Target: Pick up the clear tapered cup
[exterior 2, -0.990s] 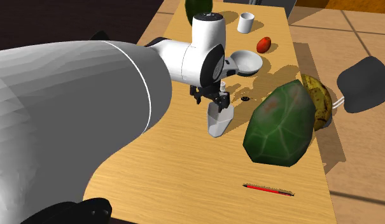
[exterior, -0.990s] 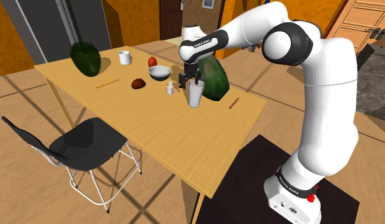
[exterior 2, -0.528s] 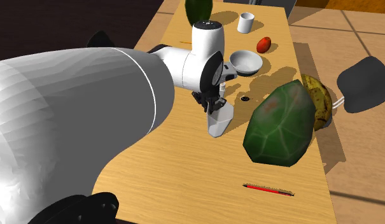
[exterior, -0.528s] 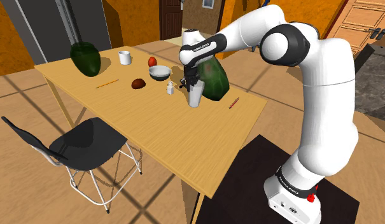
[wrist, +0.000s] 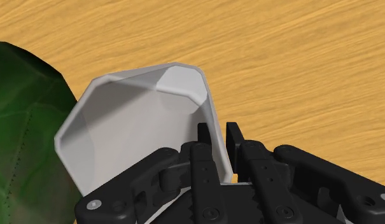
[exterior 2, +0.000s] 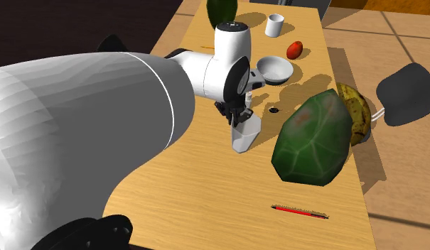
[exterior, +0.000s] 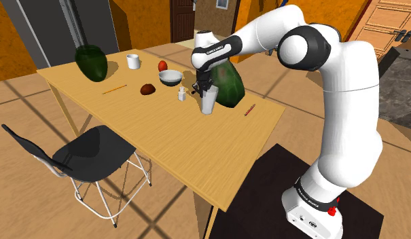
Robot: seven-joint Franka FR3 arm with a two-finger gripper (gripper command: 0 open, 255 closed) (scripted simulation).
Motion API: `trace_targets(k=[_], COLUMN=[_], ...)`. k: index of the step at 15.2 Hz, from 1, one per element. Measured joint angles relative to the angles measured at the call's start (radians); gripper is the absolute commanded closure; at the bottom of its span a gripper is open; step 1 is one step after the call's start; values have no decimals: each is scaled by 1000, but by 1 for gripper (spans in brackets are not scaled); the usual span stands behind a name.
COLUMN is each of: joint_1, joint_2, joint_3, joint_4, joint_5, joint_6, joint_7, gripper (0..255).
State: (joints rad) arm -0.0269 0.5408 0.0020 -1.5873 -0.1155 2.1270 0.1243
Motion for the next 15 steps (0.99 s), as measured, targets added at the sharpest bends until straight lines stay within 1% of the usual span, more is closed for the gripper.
trace_targets(k=[15], joint_1=[0], joint_2=[-69], joint_3=[3], joint_4=[85], joint_5=[8], joint_6=[-154], joint_7=[-17], gripper=[255])
